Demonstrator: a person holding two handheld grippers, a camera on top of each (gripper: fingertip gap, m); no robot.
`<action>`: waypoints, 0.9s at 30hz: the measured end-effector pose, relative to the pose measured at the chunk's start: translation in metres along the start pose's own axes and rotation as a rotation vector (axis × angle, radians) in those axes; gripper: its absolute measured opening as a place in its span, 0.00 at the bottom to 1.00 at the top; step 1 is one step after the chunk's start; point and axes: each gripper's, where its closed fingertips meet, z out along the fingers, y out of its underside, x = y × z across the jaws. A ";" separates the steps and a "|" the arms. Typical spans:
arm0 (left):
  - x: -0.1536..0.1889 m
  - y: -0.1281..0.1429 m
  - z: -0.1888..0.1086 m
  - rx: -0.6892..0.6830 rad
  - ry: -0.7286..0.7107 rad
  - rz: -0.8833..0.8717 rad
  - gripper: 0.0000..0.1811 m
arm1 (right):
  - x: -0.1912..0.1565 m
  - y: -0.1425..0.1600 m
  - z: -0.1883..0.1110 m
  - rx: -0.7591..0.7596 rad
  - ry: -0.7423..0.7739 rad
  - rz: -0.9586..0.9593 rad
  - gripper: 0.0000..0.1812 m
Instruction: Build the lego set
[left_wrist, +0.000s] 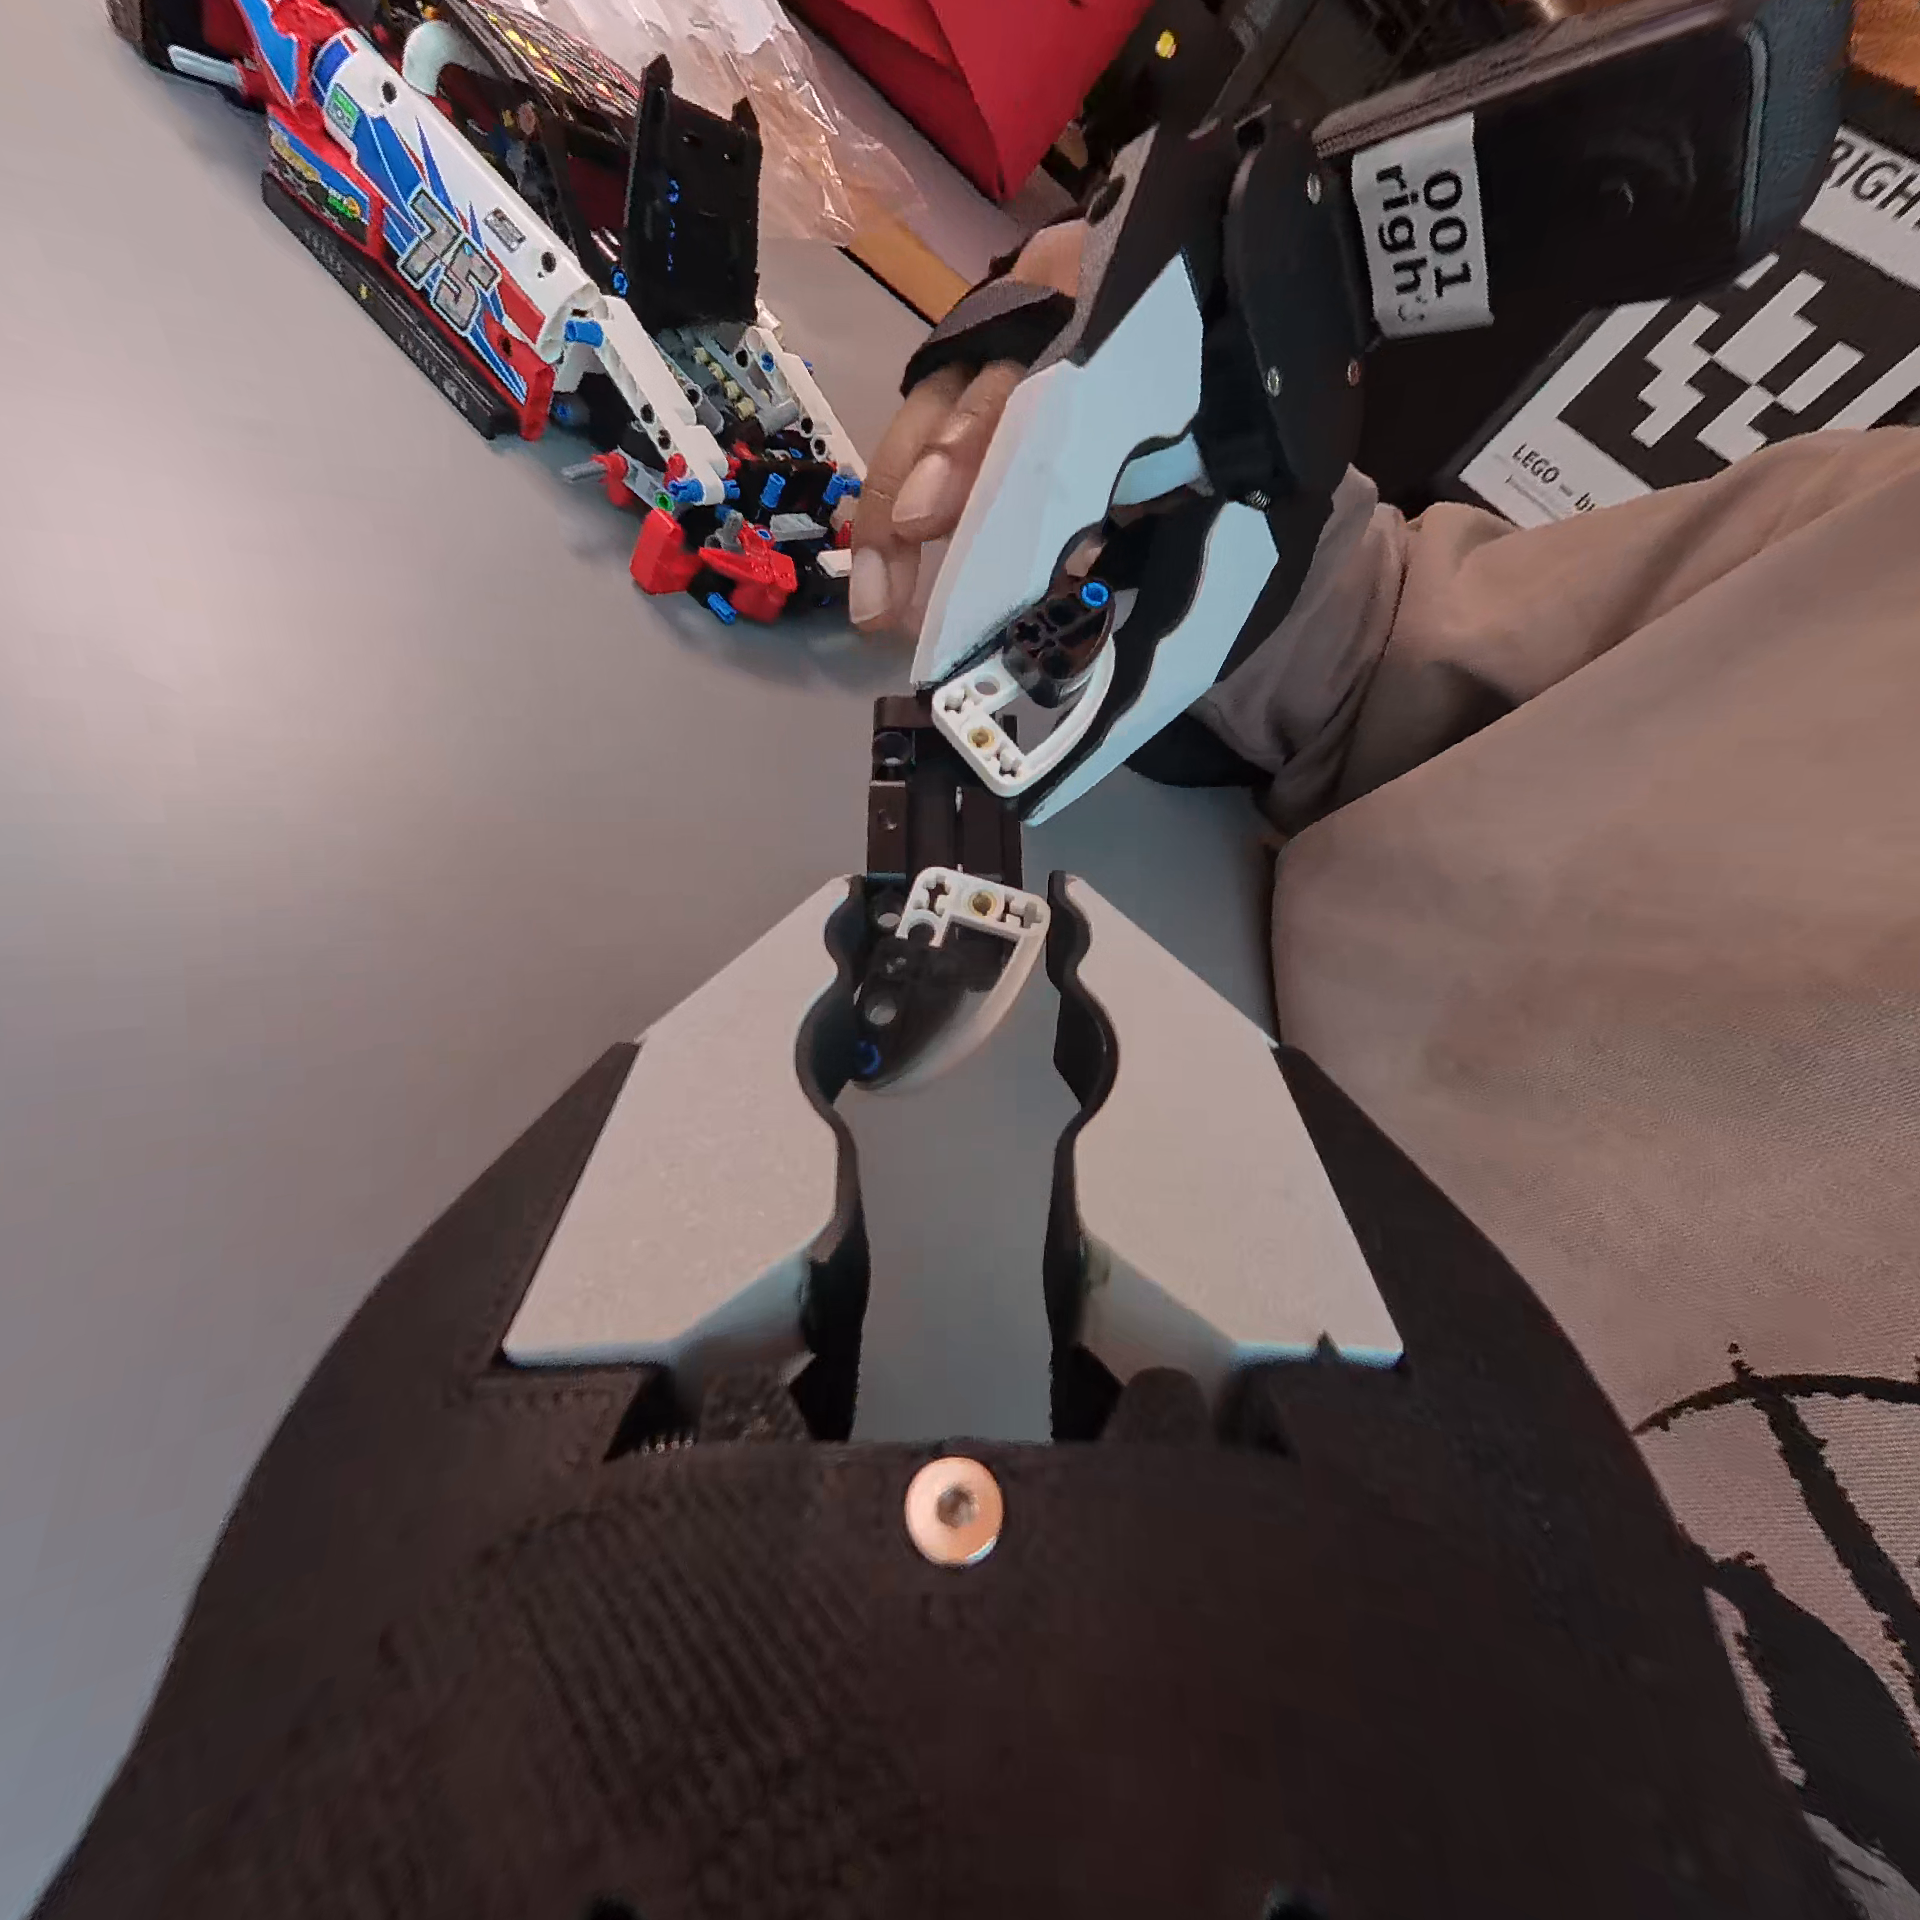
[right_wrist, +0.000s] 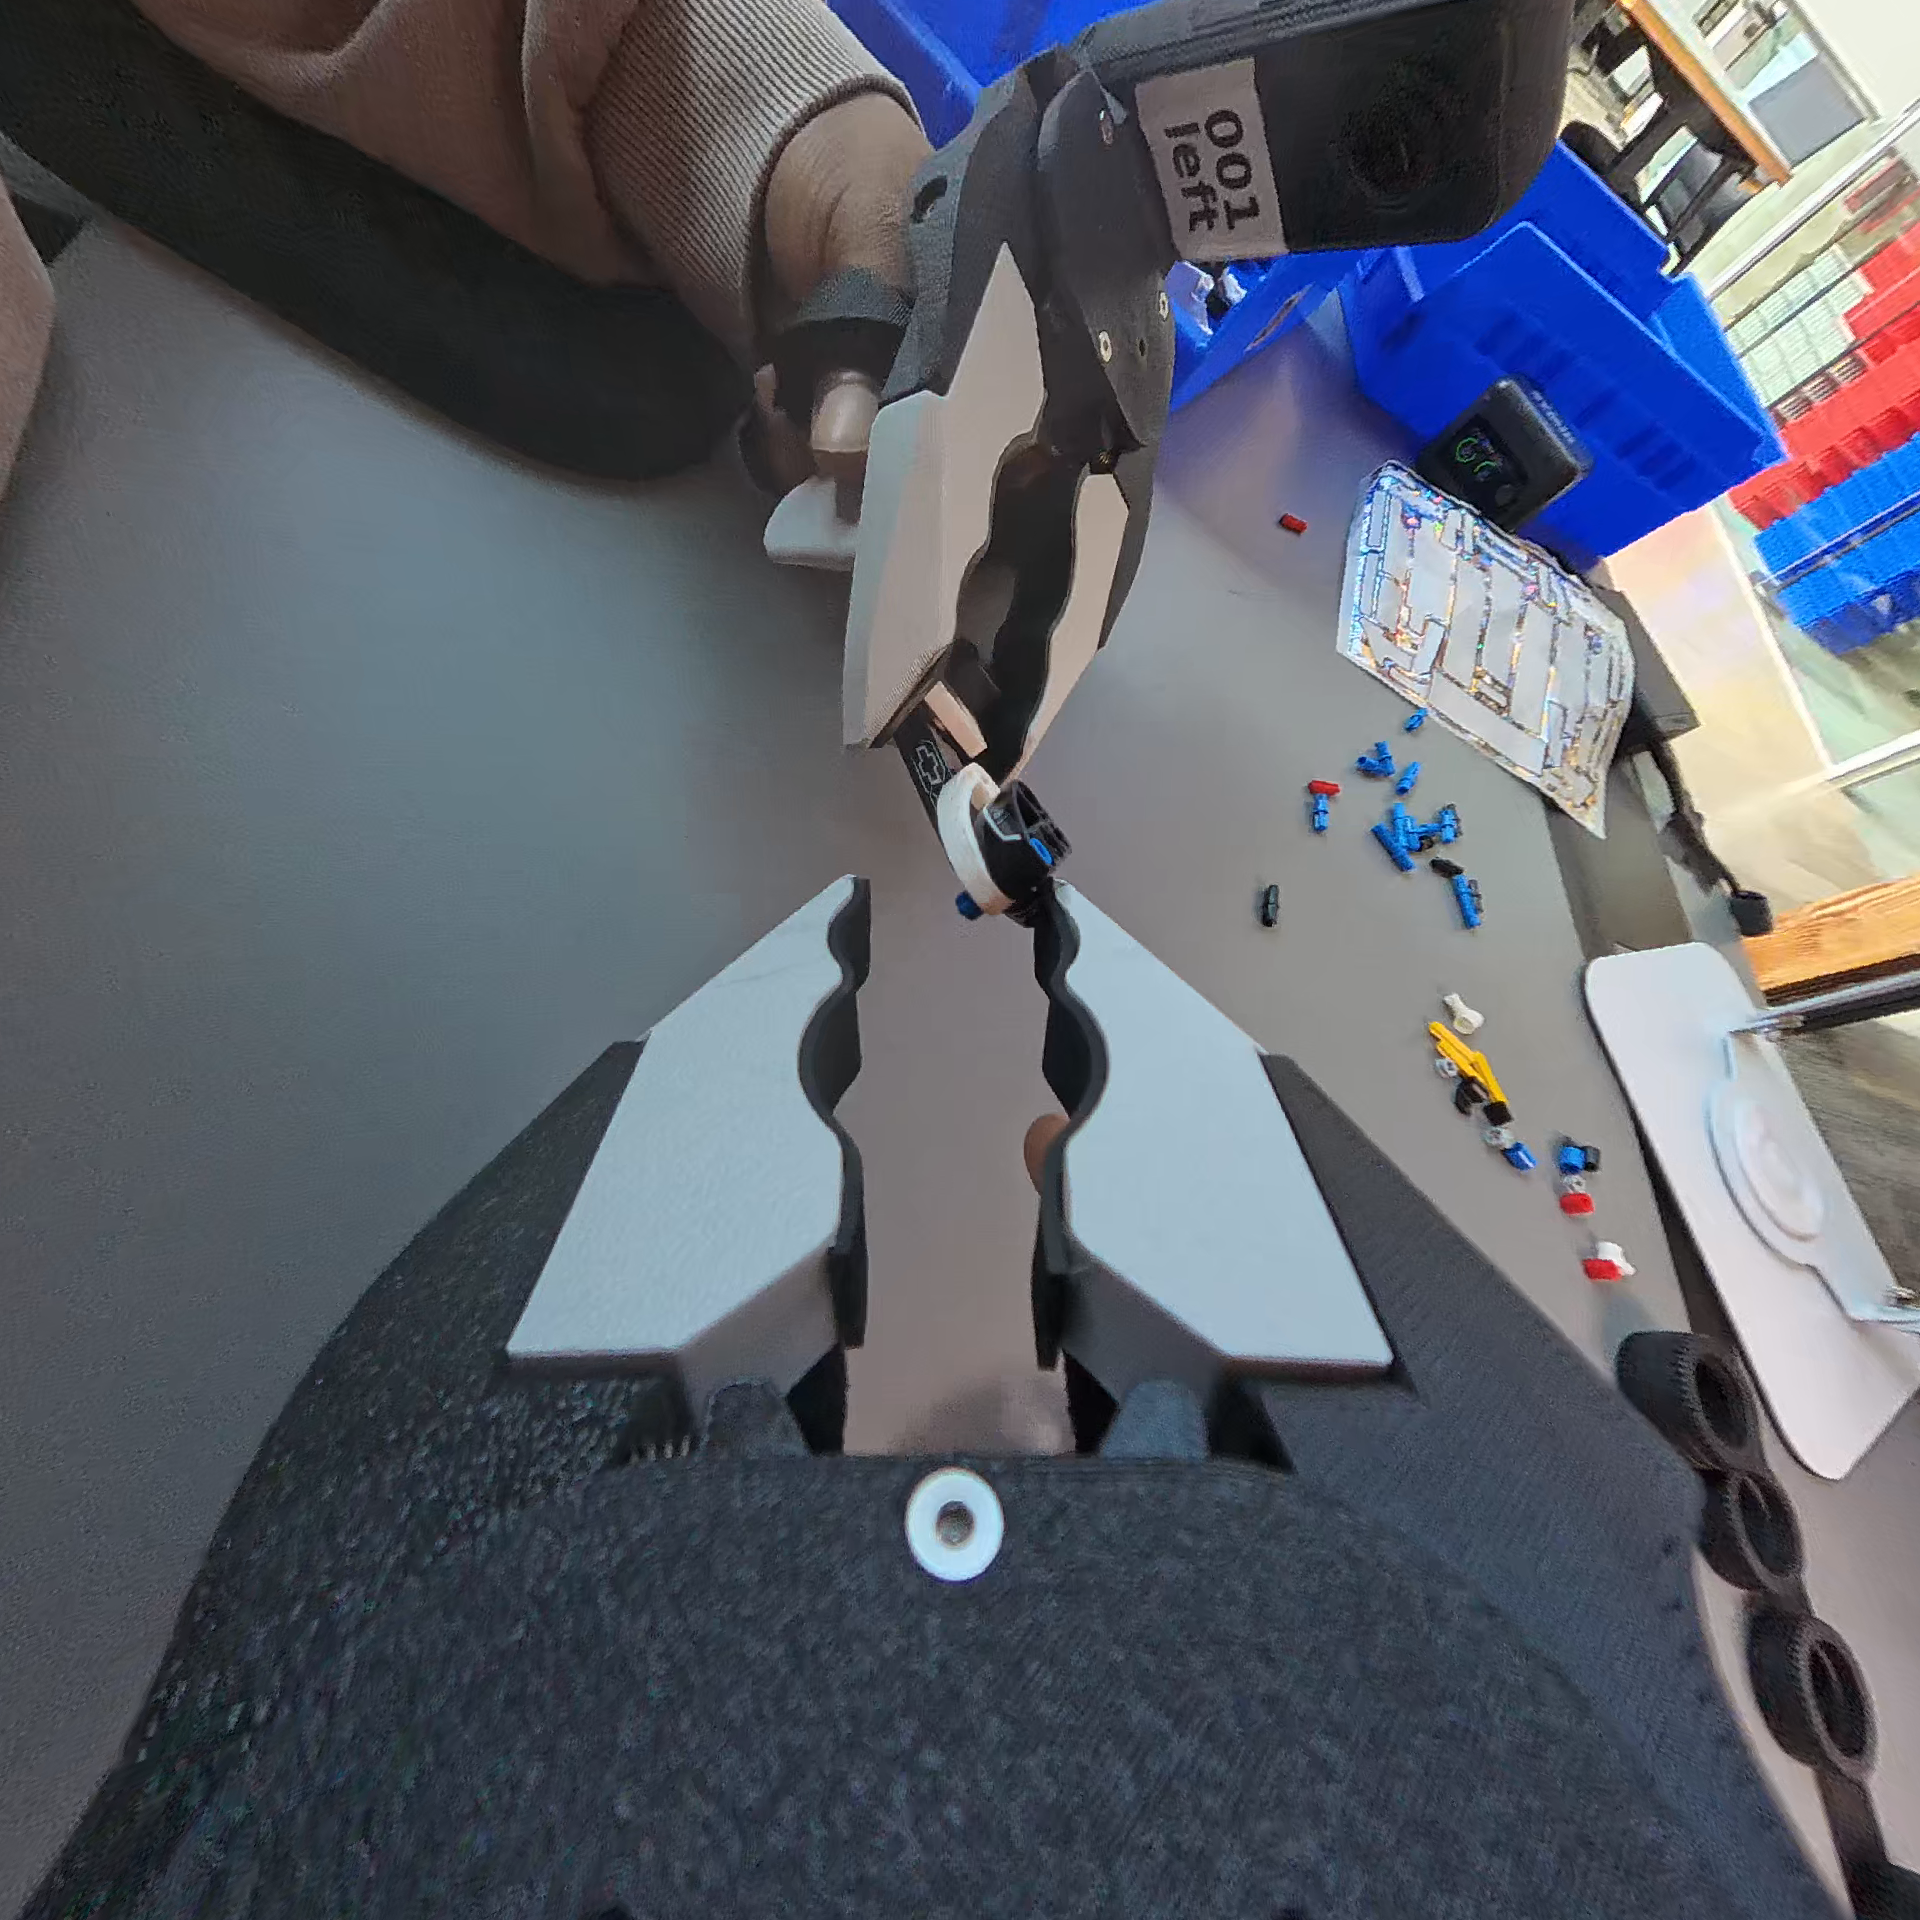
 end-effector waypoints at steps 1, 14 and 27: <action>0.001 -0.001 0.000 0.005 0.011 -0.015 0.17 | 0.002 -0.001 0.000 0.002 0.019 -0.013 0.14; 0.005 -0.010 -0.005 0.062 0.018 0.029 0.17 | 0.014 -0.005 -0.007 0.100 0.031 0.091 0.03; -0.025 0.005 -0.007 -0.056 -0.249 0.225 0.13 | 0.030 0.028 -0.006 0.037 -0.045 0.509 0.00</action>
